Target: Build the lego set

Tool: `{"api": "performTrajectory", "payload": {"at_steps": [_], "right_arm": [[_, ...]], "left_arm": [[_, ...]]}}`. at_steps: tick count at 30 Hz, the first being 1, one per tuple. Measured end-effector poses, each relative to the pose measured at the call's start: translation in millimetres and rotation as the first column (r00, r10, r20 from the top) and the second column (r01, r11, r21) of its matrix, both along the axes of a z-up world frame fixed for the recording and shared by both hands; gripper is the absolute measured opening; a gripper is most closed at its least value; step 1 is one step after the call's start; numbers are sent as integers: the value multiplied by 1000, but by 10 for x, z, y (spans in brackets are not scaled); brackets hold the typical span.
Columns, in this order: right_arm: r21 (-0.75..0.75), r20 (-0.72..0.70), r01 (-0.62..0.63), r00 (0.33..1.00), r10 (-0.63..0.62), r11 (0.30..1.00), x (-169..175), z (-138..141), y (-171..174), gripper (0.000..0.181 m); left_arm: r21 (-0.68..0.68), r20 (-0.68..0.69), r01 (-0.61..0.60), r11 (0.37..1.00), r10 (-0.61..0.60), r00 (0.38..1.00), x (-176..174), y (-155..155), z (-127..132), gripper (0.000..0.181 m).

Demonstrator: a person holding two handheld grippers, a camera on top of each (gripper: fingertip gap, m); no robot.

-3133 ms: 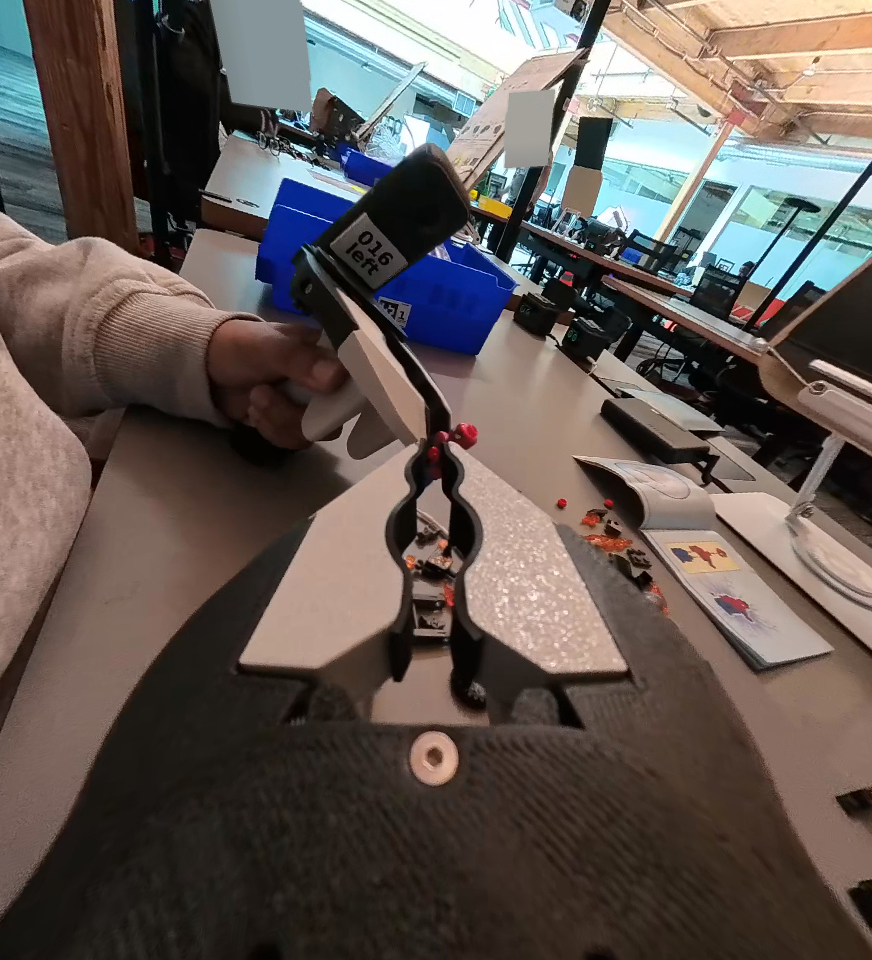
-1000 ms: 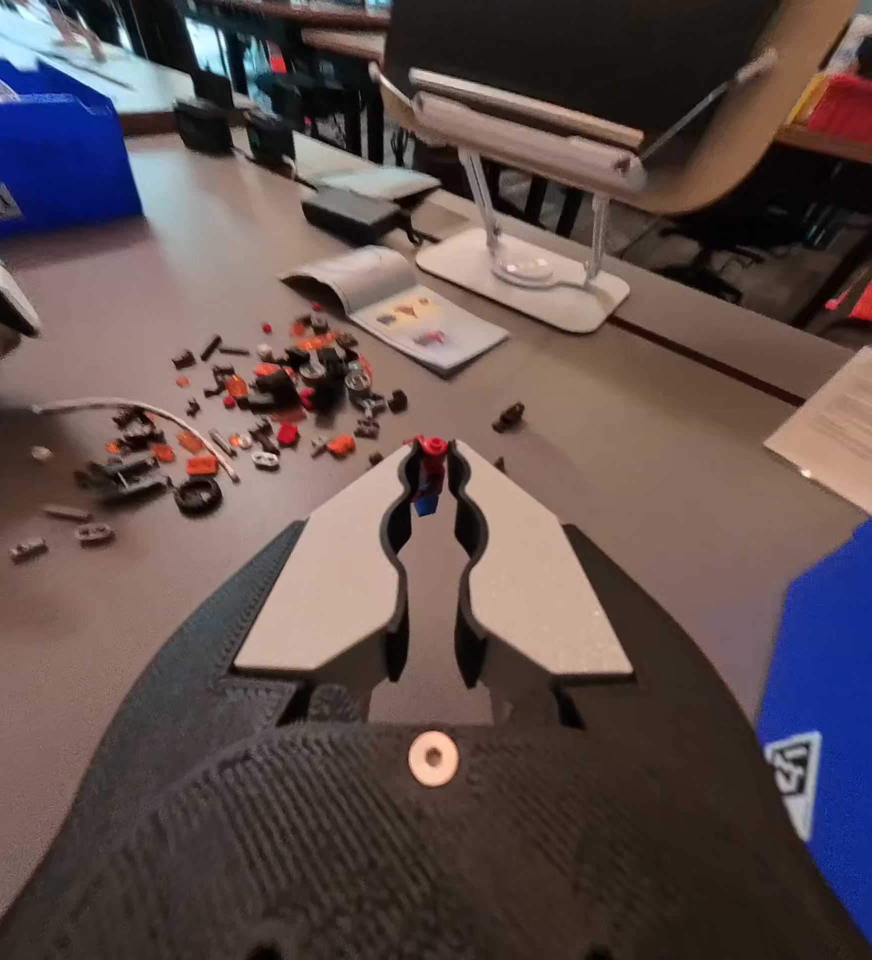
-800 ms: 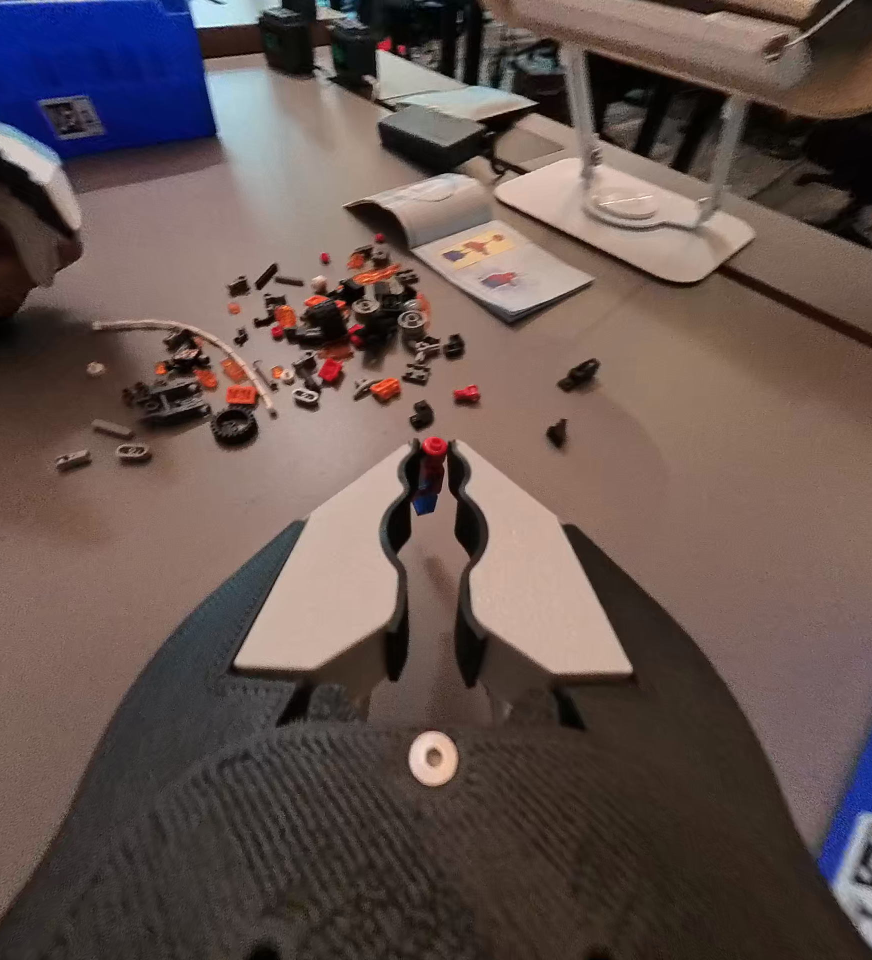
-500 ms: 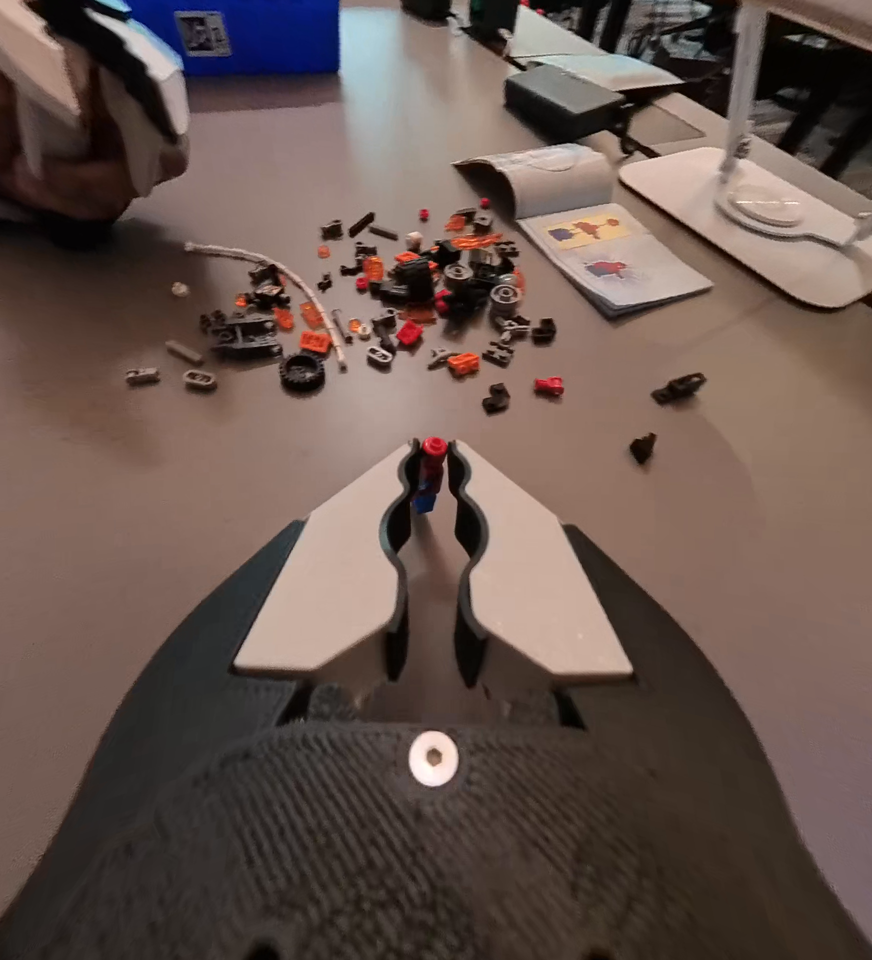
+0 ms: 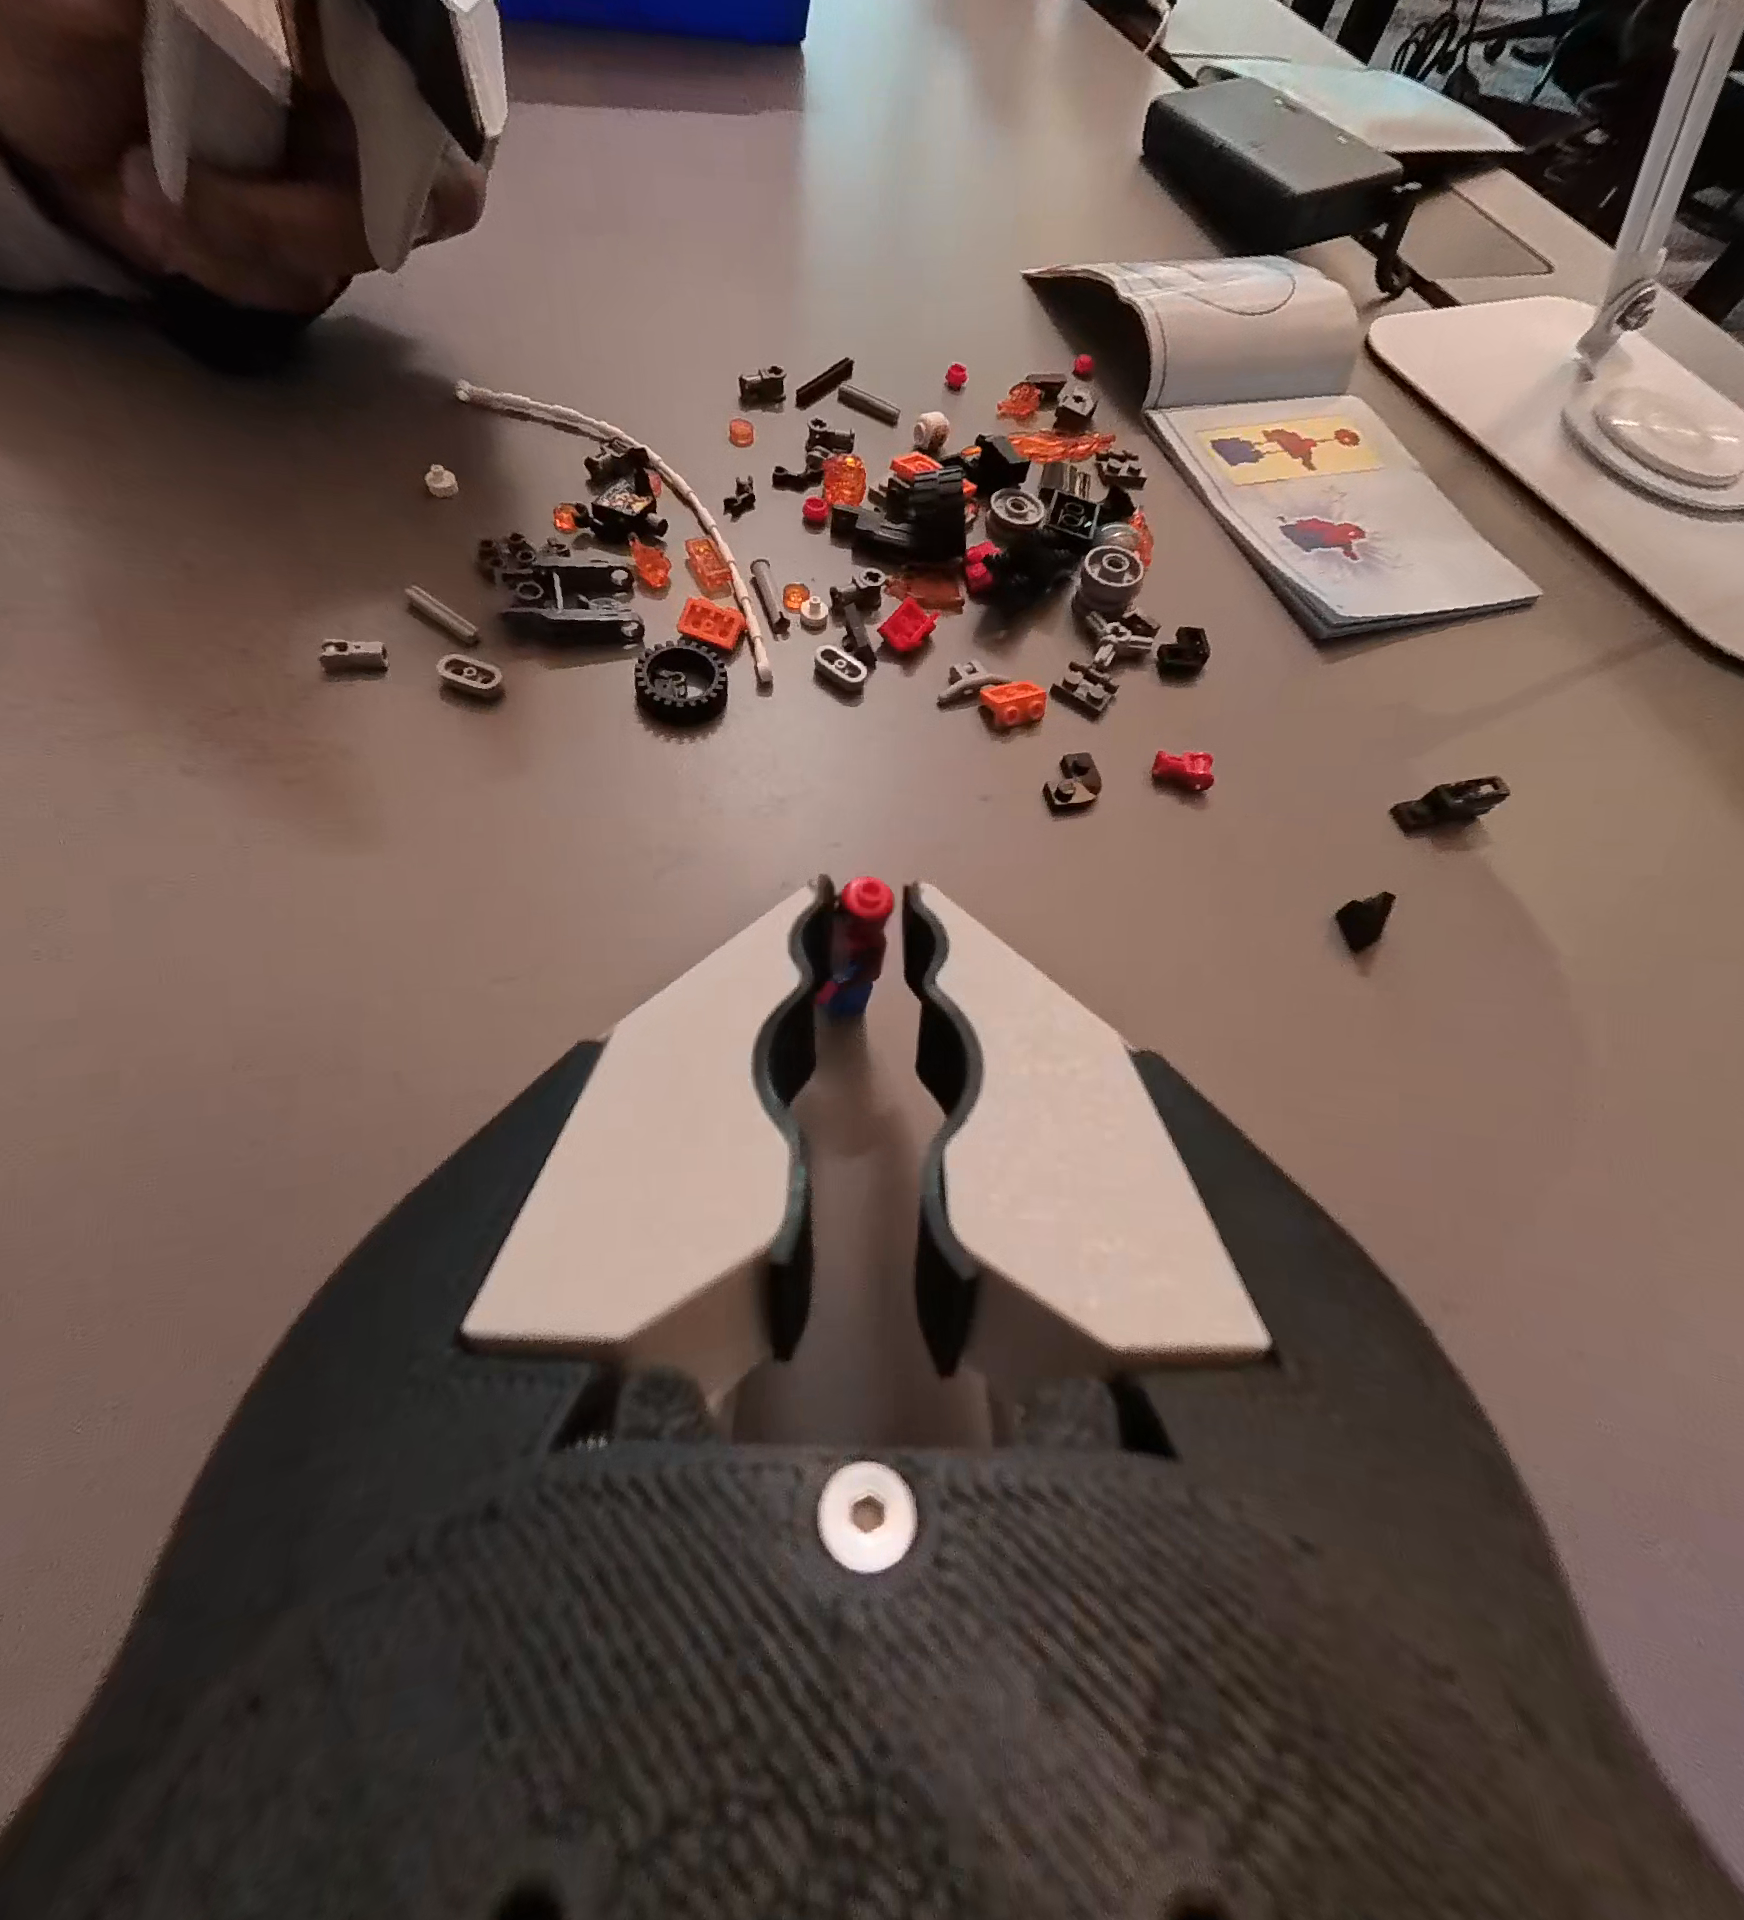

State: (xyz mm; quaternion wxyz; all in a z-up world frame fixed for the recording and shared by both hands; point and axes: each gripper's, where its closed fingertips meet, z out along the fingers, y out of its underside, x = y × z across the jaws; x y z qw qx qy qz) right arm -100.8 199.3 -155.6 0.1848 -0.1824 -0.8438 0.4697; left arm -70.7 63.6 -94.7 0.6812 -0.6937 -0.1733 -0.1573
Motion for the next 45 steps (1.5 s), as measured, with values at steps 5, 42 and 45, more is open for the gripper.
{"api": "performTrajectory", "payload": {"at_steps": [5,42,45], "right_arm": [[-1,13,8,1000,-8,1000,-1,-8,20,27],[-201,-34,101,993,-110,974,-78,314,243,45],[-297,-82,143,981,-174,944,-135,516,344,48]], "left_arm": [[1,0,-1,1000,1,1000,-3,0,0,24],[-2,16,-4,1000,4,1000,-9,0,-11,24],[-31,30,-13,999,14,999,-34,3,-52,26]]}}
